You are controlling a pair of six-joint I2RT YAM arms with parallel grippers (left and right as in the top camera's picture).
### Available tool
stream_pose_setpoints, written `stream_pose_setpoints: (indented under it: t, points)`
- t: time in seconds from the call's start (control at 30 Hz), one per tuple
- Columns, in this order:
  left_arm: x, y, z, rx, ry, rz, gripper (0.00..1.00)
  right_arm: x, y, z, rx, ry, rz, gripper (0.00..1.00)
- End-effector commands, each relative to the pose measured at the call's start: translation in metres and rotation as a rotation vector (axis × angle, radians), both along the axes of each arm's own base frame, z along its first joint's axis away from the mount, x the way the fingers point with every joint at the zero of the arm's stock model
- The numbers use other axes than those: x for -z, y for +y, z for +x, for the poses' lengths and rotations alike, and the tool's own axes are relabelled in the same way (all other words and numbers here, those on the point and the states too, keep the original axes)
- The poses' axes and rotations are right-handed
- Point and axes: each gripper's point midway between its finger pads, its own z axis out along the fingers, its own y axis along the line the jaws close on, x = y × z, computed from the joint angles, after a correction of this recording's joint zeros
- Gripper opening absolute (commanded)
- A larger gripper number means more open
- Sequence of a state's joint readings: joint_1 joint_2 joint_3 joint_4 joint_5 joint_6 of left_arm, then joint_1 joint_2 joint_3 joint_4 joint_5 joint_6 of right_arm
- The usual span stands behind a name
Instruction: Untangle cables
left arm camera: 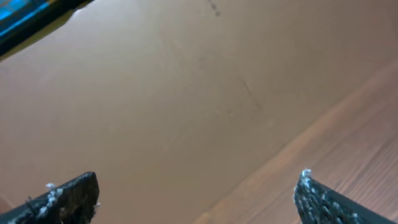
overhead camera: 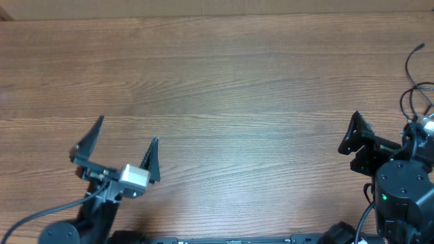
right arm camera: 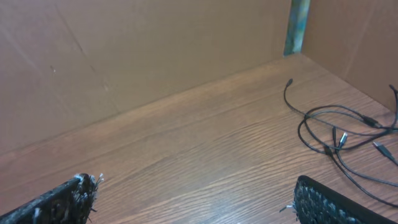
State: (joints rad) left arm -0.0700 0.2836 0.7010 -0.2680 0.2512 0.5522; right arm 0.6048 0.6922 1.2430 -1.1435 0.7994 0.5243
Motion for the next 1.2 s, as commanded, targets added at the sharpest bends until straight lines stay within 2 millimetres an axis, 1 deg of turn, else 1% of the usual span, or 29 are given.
stream_pose_setpoints:
  t: [0.0,0.03,0.1,0.2,0.33,0.4,0.5,0.67,0.7,0.87,0.93,0.97,1.17]
  points:
    - [0.036,0.015,0.004,-0.054,0.088,-0.238,0.99,-0.001,0.001,0.0,-0.003,-0.006,0.008,1.0]
    - [0.047,0.019,0.005,-0.067,0.111,-0.313,1.0,-0.001,0.001,0.0,-0.003,-0.006,0.008,1.0]
    - [0.067,0.023,0.006,-0.079,0.139,-0.405,0.99,-0.001,0.001,0.0,-0.003,-0.006,0.008,1.0]
    - [0.087,0.026,0.011,-0.081,0.157,-0.504,1.0,-0.001,0.001,0.0,-0.003,-0.006,0.008,1.0]
    - [0.115,0.044,0.021,-0.152,0.177,-0.714,1.0,-0.001,0.001,0.0,-0.002,-0.006,0.008,1.0]
    - [0.129,0.052,0.026,-0.189,0.194,-0.779,1.0,-0.001,0.001,0.0,-0.003,-0.006,0.008,1.0]
    - [0.149,0.058,0.034,-0.224,0.195,-0.779,1.0,-0.001,0.001,0.0,-0.003,-0.006,0.008,1.0]
    - [0.182,0.059,0.045,-0.246,0.176,-0.68,1.0,-0.001,0.001,0.0,-0.003,-0.006,0.008,1.0]
    - [0.19,0.059,0.046,-0.254,0.197,-0.676,1.0,-0.001,0.001,0.0,-0.003,-0.006,0.008,1.0]
    - [0.2,0.061,0.046,-0.291,0.215,-0.544,1.0,-0.001,0.001,0.0,-0.003,-0.006,0.008,1.0]
    - [0.211,0.061,0.046,-0.307,0.25,-0.487,1.0,-0.001,0.001,0.0,-0.003,-0.006,0.008,1.0]
    - [0.221,0.06,0.046,-0.317,0.29,-0.478,1.0,-0.001,0.001,0.0,-0.003,-0.006,0.008,1.0]
    - [0.222,0.061,0.046,-0.323,0.289,-0.444,1.0,-0.001,0.001,0.0,-0.003,-0.006,0.008,1.0]
